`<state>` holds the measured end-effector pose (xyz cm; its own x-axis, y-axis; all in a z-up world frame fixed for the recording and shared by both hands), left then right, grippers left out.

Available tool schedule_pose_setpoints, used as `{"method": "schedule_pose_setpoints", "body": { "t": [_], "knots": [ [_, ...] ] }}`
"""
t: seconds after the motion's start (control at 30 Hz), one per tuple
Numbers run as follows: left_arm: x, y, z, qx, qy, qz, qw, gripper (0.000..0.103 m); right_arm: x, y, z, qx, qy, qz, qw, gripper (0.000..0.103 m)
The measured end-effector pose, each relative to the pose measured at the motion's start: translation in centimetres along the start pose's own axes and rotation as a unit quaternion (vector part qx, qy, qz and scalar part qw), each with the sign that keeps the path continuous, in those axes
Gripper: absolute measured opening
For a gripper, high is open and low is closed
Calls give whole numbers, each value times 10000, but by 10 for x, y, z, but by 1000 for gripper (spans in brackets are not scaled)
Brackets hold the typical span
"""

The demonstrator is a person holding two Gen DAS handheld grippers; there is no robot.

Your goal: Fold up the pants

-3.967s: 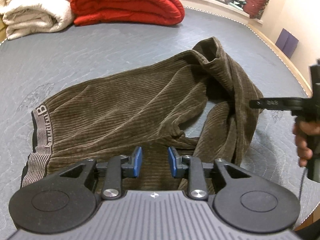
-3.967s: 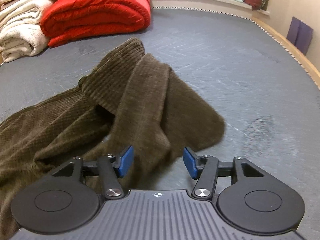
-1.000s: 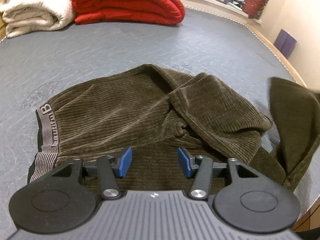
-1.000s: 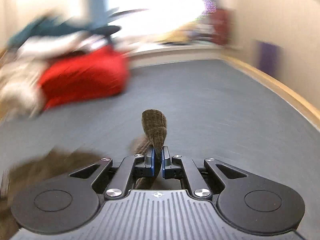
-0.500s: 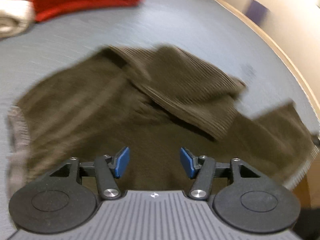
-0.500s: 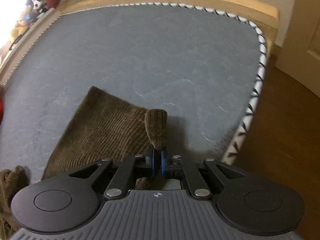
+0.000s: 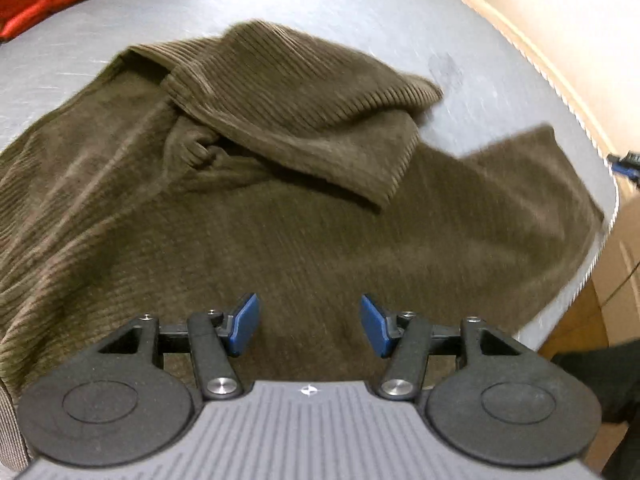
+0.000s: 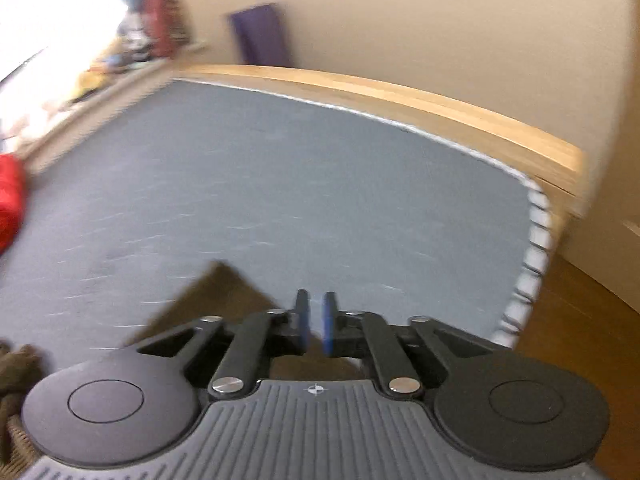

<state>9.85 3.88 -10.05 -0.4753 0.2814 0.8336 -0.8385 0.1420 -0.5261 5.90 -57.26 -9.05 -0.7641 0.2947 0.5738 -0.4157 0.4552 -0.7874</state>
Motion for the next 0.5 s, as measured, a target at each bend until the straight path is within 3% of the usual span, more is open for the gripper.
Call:
{"method": "schedule_pose_setpoints", "body": {
  "t": [0.07, 0.17, 0.27, 0.5],
  "knots": [
    [1, -6, -4, 194, -42, 78, 9998, 62, -15, 1, -16, 118, -151, -9, 9998, 44],
    [-1, -11, -10, 423, -101, 124, 9990, 62, -47, 7, -32, 176, -329, -204, 9991, 51],
    [-4, -13, -14, 526, -146, 102, 9985, 62, -77, 10, -43, 385, -229, -293, 9986, 59],
    [-11, -11, -32, 626, -369, 2, 9974, 62, -132, 24, -56, 508, -427, -677, 9955, 61]
  ]
}}
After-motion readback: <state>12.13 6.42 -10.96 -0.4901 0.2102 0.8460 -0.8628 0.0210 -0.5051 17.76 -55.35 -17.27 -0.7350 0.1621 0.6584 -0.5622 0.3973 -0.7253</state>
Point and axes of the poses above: each gripper's, at about its wrist camera, not at the fingertips, and x roughly against the way its jaws point, z to its right, y to its underside, the point moved 6 cm from there along -x, roughly the way its jaws point, and after that the axes turned 9 degrees about z, right-handed, at the moved point
